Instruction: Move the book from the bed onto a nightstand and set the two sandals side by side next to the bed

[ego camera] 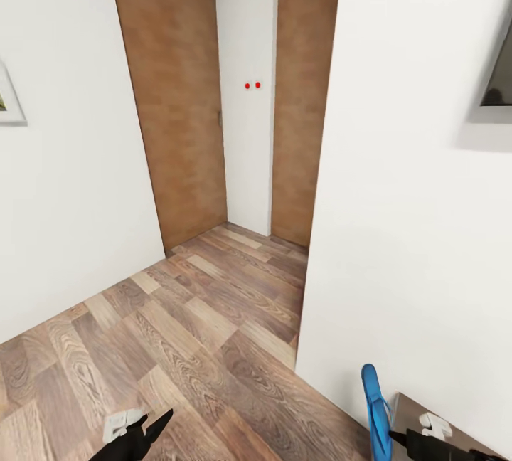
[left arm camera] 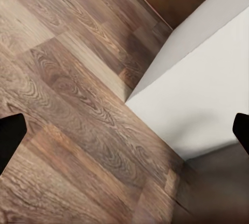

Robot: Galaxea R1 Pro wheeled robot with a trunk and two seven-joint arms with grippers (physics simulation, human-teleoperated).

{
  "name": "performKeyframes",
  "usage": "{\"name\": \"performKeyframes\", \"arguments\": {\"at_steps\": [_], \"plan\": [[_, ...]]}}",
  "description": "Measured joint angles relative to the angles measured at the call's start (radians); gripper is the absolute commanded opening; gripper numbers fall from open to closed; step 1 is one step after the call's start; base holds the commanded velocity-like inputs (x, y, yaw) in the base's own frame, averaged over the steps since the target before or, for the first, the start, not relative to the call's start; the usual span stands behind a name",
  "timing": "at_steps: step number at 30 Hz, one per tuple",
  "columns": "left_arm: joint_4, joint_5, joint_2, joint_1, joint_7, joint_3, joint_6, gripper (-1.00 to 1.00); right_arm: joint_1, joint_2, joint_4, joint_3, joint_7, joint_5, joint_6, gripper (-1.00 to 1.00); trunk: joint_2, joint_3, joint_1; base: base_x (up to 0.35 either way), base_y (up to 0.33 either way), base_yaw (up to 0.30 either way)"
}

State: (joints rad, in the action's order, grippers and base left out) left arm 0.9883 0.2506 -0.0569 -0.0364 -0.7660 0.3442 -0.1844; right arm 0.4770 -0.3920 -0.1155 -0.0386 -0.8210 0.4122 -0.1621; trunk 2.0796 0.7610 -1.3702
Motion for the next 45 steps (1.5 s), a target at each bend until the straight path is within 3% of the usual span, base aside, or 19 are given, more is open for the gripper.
{"name": "performKeyframes", "arguments": {"at_steps": [45], "plan": [[0.0, 0.0, 0.0, 0.0, 0.0, 0.0, 0.0, 1.0, 0.0, 0.0, 0.0, -0.001, -0.002, -0.001, 0.0, -1.0, 0.0, 0.0, 0.0, 0.0, 0.0, 0.293]]}}
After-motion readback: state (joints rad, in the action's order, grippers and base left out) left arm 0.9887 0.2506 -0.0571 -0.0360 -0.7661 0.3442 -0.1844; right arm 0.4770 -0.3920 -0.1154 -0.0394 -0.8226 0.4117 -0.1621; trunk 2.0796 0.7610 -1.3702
